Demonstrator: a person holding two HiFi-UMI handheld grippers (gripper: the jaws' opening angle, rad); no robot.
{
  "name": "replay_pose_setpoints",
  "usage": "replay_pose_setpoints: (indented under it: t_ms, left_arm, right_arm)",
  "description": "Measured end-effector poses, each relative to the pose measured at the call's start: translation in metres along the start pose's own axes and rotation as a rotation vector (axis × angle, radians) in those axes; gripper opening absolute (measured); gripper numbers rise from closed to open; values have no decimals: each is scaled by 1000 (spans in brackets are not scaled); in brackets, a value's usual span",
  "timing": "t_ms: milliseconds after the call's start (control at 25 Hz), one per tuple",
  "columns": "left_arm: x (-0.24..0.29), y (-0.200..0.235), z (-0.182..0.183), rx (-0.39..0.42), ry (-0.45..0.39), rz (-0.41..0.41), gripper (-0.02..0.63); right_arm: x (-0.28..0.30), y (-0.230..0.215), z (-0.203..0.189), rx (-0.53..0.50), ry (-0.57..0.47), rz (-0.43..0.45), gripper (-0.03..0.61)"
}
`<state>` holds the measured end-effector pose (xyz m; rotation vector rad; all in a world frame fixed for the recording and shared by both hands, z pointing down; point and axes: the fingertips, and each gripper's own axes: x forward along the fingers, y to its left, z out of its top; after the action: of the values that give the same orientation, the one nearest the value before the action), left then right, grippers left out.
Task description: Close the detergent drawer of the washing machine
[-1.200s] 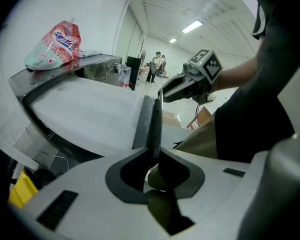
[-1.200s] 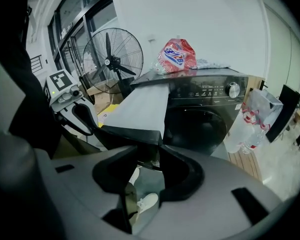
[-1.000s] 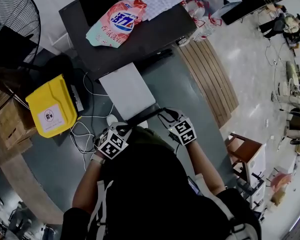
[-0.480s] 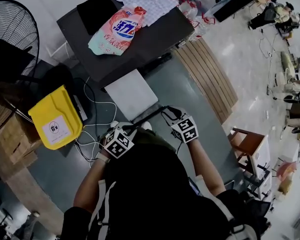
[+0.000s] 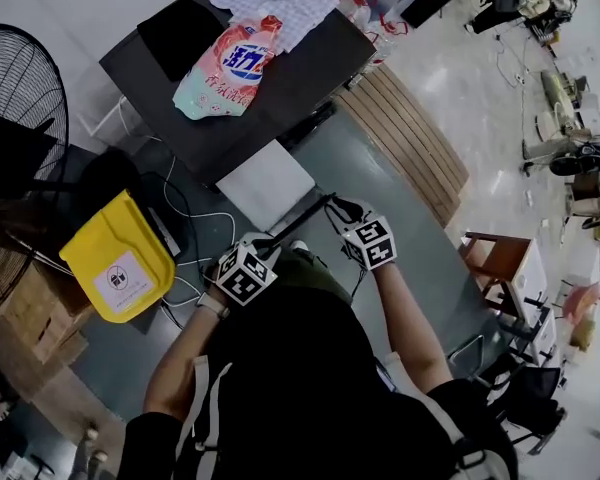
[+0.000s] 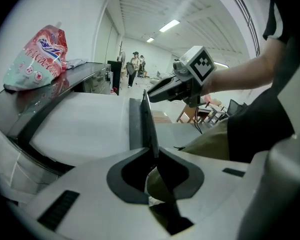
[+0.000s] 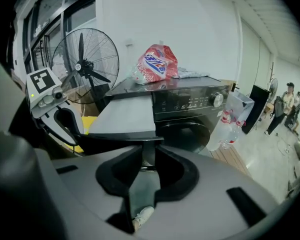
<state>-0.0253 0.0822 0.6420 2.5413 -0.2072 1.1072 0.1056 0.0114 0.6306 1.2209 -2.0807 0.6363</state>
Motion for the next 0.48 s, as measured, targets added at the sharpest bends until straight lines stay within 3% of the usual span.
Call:
replay_pose_setpoints:
  t_ms: [120,480]
  left_arm:
    - [-2,8,-2,11,4,-8,51]
    - [-3,16,-2,19,-1,-25,52]
  right_arm:
    - [8,4,3,18,-5,-34,69]
    - [15,3,4,53,-20,-59,69]
